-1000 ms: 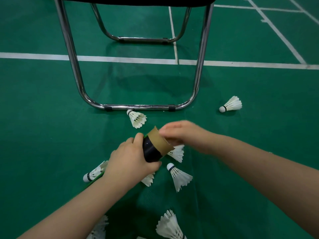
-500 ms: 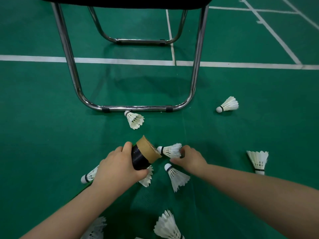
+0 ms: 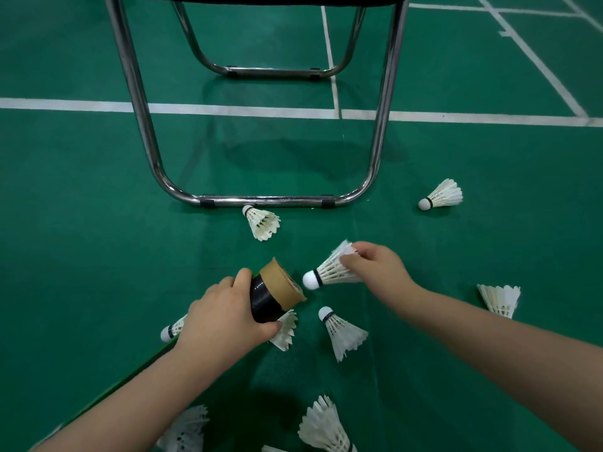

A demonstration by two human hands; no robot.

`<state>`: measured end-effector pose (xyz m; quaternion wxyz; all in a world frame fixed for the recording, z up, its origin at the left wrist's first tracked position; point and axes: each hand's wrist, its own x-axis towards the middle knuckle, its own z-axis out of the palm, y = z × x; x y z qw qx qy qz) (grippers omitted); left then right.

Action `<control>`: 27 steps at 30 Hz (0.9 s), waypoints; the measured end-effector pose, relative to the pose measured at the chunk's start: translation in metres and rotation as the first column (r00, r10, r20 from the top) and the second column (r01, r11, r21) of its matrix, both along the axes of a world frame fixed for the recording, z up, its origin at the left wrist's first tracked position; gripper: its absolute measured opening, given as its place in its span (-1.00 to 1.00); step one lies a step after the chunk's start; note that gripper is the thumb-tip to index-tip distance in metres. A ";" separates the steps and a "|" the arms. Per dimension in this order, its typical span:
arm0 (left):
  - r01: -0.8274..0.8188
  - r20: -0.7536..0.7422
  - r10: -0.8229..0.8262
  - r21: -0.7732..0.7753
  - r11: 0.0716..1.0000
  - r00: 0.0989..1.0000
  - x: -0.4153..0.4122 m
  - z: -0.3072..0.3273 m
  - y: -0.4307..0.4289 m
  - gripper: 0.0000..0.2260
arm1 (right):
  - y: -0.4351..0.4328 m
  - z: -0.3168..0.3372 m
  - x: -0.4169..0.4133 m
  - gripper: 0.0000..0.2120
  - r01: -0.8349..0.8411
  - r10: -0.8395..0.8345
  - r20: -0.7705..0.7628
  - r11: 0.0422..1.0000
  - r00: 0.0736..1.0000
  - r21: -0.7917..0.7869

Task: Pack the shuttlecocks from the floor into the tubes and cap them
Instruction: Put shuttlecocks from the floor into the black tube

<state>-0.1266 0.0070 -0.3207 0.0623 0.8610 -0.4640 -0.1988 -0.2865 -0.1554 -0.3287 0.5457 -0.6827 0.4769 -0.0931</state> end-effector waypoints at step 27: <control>0.099 0.017 -0.097 -0.147 0.984 0.995 -0.028 0.015 -0.004 -0.47 | 0.025 0.046 0.021 -0.54 -0.660 0.681 0.108 0.641 0.725 0.391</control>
